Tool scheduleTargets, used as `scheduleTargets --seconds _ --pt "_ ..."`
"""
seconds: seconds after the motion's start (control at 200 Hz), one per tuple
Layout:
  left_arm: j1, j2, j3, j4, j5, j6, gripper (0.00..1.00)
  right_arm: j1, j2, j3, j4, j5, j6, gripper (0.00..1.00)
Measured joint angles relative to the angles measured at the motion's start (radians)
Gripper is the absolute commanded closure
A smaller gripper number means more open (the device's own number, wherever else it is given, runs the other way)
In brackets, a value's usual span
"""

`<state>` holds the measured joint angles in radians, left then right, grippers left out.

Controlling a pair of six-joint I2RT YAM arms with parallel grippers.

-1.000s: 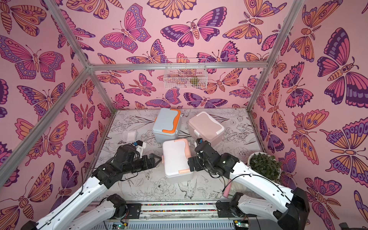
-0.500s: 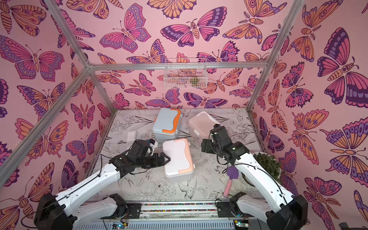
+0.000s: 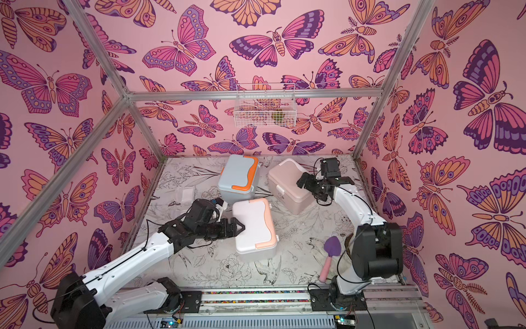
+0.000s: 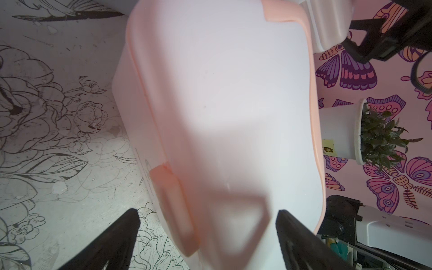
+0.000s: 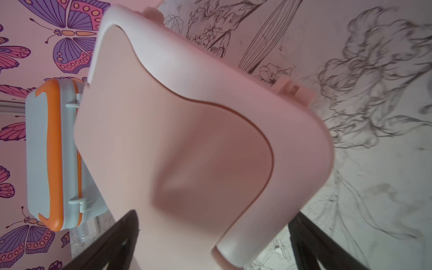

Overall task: Open first aid kits and take out gauze
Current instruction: Adjust the first aid kit at the center of the board, then move the first aid kit to the center of the board.

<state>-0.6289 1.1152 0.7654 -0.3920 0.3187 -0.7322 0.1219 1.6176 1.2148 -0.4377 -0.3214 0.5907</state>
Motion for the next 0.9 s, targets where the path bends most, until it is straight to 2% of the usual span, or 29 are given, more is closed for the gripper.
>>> scheduleTargets --seconds 0.135,0.295,0.421,0.561,0.656,0.796,0.901 --pt "0.000 0.000 0.000 0.000 0.000 0.003 0.07 0.110 0.062 0.002 0.110 -0.080 0.040 0.01" --pt "0.000 0.000 0.000 0.000 0.000 0.003 0.07 0.254 0.187 0.059 0.156 -0.145 0.064 0.01" --pt "0.000 -0.003 0.000 0.000 0.000 0.003 0.07 0.301 0.153 0.049 0.151 -0.148 0.060 0.01" --pt "0.000 -0.011 0.000 0.000 0.000 0.003 0.07 0.266 0.030 0.036 0.088 -0.100 0.025 0.01" --pt "-0.002 -0.011 0.000 0.000 0.001 0.003 0.07 0.200 -0.019 0.071 0.050 -0.078 -0.006 0.01" --pt "-0.030 0.006 0.001 0.000 0.002 0.003 0.07 0.090 0.018 0.176 0.031 -0.047 -0.039 0.01" --pt "-0.058 0.042 0.018 0.002 0.003 0.003 0.07 0.039 0.114 0.279 0.031 -0.048 -0.058 0.01"
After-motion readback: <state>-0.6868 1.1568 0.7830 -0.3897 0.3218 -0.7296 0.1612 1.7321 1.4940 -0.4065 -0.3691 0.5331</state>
